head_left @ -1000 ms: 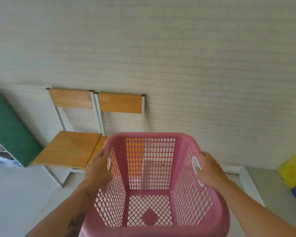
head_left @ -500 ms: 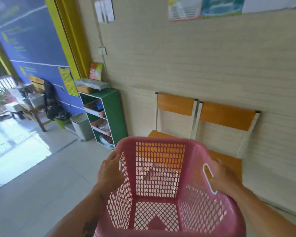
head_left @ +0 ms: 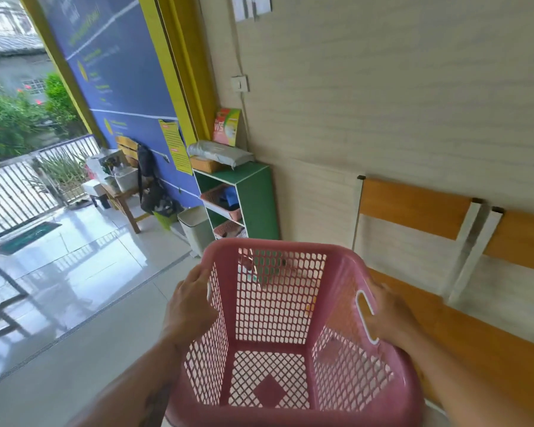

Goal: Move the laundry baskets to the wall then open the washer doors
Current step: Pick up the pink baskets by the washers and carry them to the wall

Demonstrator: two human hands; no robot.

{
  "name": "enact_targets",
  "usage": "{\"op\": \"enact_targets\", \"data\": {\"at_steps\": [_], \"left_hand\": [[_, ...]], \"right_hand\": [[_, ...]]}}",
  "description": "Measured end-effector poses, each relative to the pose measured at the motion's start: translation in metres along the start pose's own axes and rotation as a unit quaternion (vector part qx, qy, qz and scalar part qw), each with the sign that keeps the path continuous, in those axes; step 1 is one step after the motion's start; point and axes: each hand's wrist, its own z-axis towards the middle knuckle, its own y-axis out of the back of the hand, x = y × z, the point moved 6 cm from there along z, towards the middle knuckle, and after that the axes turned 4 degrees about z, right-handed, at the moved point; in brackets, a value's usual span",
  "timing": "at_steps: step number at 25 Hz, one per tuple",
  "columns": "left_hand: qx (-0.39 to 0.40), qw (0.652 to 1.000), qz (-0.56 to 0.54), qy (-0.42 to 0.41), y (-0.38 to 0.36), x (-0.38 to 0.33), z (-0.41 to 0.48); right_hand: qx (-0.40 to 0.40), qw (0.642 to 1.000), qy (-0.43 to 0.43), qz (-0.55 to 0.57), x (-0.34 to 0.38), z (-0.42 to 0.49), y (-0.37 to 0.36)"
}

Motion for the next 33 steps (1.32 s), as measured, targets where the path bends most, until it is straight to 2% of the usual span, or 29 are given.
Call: {"op": "enact_targets", "data": {"at_steps": [6,11,19,23,26,28,33], "left_hand": [[-0.011,1.0,0.016,0.012,-0.025,0.049,0.134],[0.016,1.0,-0.007,-0.001,-0.089,0.089,0.251],[0.163,0.979,-0.118,-0.042,-0.265,0.135,0.437],[0.225,0.957,-0.176,0.059,-0.349,0.154,0.489],[0.279,0.906,-0.261,0.181,-0.416,0.176,0.5],[0.301,0.884,-0.29,0.21,-0.448,0.186,0.499],[0.307,0.871,-0.304,0.234,-0.494,0.199,0.507]], "right_hand": [[0.009,1.0,-0.016,0.001,0.033,0.13,-0.039],[-0.013,0.998,-0.054,-0.016,0.036,0.228,-0.085],[-0.071,0.968,-0.236,-0.034,0.001,0.354,-0.186],[-0.055,0.954,-0.283,-0.085,-0.024,0.391,-0.246],[0.001,0.943,-0.304,-0.136,-0.051,0.405,-0.301],[0.031,0.93,-0.334,-0.15,-0.068,0.405,-0.33],[0.044,0.924,-0.349,-0.148,-0.097,0.412,-0.37]]}}
